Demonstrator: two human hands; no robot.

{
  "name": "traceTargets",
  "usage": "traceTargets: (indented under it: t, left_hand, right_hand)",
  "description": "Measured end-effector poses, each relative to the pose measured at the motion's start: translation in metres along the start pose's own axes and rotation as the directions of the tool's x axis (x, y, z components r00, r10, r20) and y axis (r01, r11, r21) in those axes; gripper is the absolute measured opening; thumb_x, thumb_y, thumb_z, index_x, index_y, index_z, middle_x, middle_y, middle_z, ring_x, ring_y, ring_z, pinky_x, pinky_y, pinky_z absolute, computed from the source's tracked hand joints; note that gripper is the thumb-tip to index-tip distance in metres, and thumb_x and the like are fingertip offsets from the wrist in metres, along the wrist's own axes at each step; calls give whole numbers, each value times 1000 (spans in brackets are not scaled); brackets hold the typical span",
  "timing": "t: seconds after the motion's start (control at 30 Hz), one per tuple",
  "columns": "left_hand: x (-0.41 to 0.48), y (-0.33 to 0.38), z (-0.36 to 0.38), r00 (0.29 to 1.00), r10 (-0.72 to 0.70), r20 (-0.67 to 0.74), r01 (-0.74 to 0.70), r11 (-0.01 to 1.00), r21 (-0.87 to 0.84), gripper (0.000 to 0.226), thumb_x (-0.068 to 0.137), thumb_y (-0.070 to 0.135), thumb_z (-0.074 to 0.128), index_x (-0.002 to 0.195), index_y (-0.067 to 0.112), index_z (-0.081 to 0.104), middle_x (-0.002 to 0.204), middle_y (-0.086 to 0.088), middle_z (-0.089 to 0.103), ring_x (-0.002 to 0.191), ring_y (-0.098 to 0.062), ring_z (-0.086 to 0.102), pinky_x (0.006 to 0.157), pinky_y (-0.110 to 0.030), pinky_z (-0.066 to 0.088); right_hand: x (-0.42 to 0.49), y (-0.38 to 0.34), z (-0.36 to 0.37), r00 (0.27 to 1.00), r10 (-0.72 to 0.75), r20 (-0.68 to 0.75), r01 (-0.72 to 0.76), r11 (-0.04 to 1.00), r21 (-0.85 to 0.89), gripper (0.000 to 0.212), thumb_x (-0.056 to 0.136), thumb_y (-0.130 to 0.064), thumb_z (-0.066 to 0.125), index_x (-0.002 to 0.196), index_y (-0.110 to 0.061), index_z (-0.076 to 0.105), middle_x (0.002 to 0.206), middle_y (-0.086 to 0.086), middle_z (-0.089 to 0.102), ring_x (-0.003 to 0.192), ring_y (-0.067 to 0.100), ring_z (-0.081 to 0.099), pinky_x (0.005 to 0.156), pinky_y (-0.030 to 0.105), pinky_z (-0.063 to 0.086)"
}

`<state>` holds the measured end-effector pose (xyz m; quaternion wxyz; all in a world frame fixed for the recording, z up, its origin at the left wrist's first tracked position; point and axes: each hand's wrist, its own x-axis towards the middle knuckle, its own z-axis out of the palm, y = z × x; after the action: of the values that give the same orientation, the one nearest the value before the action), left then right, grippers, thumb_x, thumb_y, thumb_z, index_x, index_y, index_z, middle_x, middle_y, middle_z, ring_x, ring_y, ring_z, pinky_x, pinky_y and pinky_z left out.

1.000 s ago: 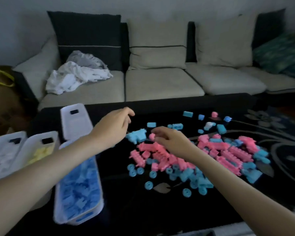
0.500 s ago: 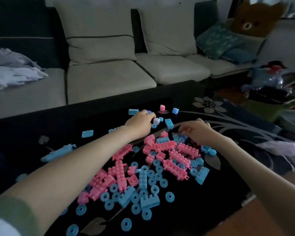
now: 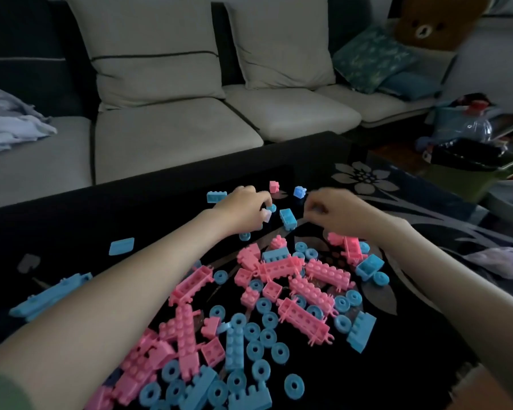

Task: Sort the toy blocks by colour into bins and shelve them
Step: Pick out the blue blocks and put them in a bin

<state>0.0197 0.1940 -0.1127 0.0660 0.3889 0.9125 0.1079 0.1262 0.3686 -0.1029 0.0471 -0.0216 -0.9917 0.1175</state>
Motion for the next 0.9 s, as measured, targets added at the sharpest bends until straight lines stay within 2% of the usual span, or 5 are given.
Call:
traceTargets:
  t: [0.1, 0.3, 0.57, 0.7, 0.9]
  left_hand:
    - [5, -6, -4, 996, -9, -89, 17, 995, 95, 44, 93, 33, 54, 134, 22, 44, 127, -7, 40, 123, -23, 34, 97, -33, 37]
    - [15, -13, 1, 995, -81, 62, 61, 957, 284, 51, 95, 40, 44, 143, 27, 34, 143, -9, 29, 131, -30, 28, 105, -43, 33]
    - [-7, -10, -13, 999, -41, -21, 43, 995, 89, 12, 98, 11, 44, 106, 10, 54, 107, -10, 48, 82, -19, 46, 67, -29, 35]
    - [-55, -8, -48, 994, -29, -107, 37, 997, 72, 20, 98, 28, 49, 108, 13, 55, 101, -5, 47, 87, -21, 48, 72, -33, 38]
    - [-214, -69, -112, 961, -204, -185, 211, 977, 21, 18, 93, 31, 54, 106, 19, 58, 94, 1, 57, 95, -23, 57, 79, -33, 44]
  right_hand:
    - [30, 13, 4, 963, 102, -249, -89, 994, 64, 18, 92, -28, 56, 101, -13, 52, 96, 2, 54, 81, 15, 51, 65, 24, 37]
    - [63, 29, 35, 998, 52, -47, -59, 987, -148, 45, 96, -15, 49, 139, -16, 37, 126, 12, 46, 113, 28, 50, 87, 31, 42]
    - [38, 0, 21, 990, 88, -108, -81, 995, 61, 35, 94, -18, 52, 129, -14, 48, 115, 6, 51, 88, 13, 47, 74, 24, 38]
    - [3, -61, 5, 973, 22, -228, 30, 975, 220, 27, 94, -25, 54, 118, -12, 54, 101, -1, 53, 84, 12, 52, 70, 21, 40]
    - [-34, -222, -7, 925, -322, -203, 373, 872, 317, 23, 89, -22, 61, 106, -7, 59, 81, 0, 53, 70, 13, 47, 62, 17, 28]
